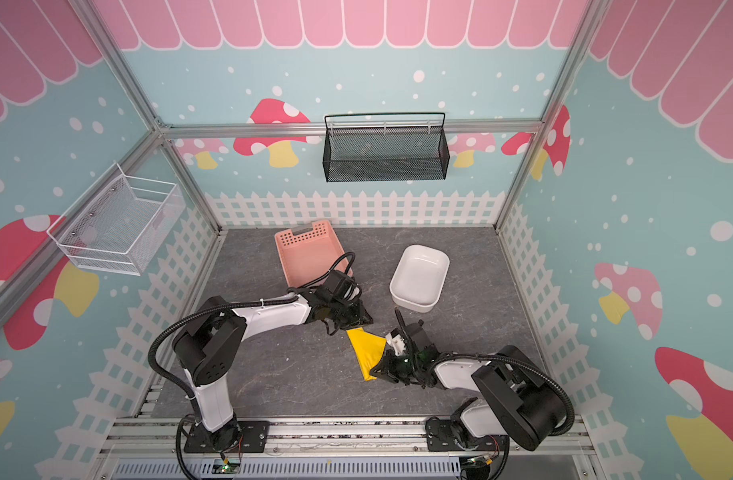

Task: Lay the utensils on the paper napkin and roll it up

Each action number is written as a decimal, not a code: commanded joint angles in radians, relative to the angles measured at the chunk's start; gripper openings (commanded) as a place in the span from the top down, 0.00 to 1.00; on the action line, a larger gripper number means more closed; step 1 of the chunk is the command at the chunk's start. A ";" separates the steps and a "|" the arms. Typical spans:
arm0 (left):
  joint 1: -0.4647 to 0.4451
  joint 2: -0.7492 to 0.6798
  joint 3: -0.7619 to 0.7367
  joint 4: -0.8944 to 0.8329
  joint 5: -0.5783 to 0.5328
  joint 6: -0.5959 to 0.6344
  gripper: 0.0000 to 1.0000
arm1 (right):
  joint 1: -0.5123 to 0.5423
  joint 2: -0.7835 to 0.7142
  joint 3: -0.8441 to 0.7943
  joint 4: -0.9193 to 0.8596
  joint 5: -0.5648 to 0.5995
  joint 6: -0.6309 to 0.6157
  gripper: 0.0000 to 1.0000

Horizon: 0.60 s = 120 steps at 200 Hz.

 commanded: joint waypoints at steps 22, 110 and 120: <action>-0.004 0.044 0.108 -0.207 -0.089 0.135 0.80 | -0.002 0.029 -0.014 -0.092 0.027 -0.035 1.00; -0.020 0.155 0.149 -0.278 -0.084 0.172 0.89 | -0.002 -0.021 -0.019 -0.115 0.059 -0.018 1.00; -0.020 0.159 0.147 -0.287 -0.091 0.174 0.89 | -0.001 -0.031 -0.022 -0.118 0.063 -0.018 1.00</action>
